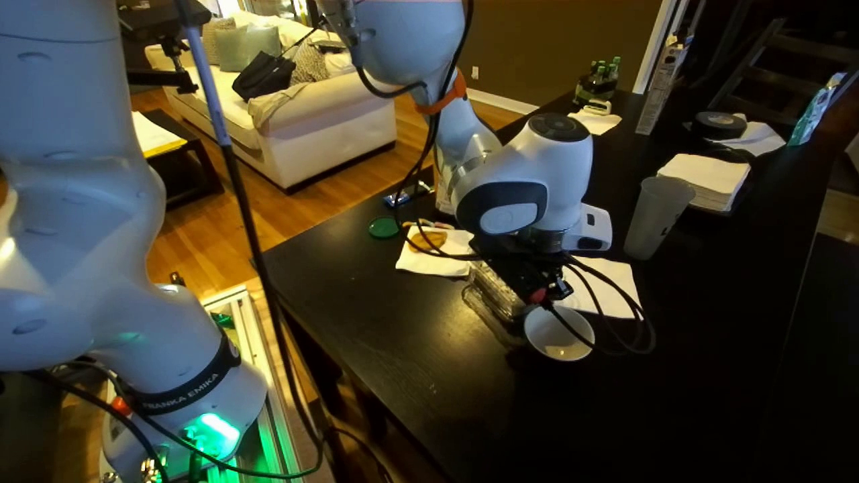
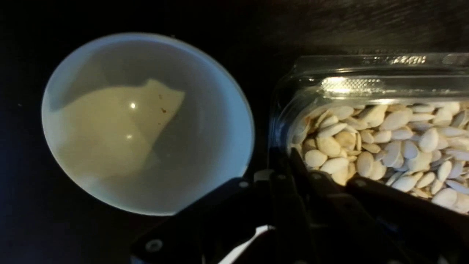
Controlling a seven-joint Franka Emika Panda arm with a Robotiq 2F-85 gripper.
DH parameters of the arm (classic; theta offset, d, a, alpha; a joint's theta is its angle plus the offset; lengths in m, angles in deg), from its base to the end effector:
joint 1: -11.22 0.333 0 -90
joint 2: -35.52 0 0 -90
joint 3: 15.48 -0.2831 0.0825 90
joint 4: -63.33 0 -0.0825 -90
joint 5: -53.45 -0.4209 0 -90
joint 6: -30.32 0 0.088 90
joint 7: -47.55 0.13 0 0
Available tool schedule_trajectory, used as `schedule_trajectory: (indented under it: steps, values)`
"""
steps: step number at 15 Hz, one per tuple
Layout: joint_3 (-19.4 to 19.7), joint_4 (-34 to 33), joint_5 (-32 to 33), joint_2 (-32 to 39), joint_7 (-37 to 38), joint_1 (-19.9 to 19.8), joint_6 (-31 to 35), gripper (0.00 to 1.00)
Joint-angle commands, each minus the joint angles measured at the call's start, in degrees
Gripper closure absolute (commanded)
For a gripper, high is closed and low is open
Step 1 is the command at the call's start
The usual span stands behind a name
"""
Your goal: Move the black bowl to the right then push the clear container forwards.
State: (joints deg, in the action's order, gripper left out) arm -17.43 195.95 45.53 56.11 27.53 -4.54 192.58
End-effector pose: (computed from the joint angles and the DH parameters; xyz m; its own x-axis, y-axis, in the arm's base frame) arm 0.5302 -0.1352 0.1158 0.9855 -0.0243 0.1680 -0.0216 -0.9996 -0.0175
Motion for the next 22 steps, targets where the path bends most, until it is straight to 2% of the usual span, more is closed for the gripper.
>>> schedule_trajectory:
  steps: [1, 4, 7, 12, 16, 18, 19, 20, 22]
  values:
    - [-0.6, 1.9, 2.6, -0.8, -3.7, 0.2, 0.8, 0.99]
    - [-2.9, 1.8, 1.8, -0.9, -7.8, -0.7, 0.1, 0.99]
    - [-3.1, 1.7, 3.5, -1.0, -9.8, 0.2, -0.2, 0.99]
    - [-0.5, 1.5, 9.1, -1.0, -9.4, 1.8, 0.0, 0.99]
    - [3.4, 1.2, 15.6, -0.9, -7.8, 3.9, 0.4, 0.99]
    - [3.3, 1.2, 16.1, -1.0, -8.1, 3.7, 0.1, 0.99]
    - [2.6, 1.2, 14.9, -1.2, -7.8, 3.4, -0.2, 0.71]
    - [1.0, 1.5, 12.8, -1.8, -8.1, 2.7, -1.3, 0.7]
    - [-0.2, 2.0, 10.2, -4.1, -5.7, 3.0, -3.9, 0.58]
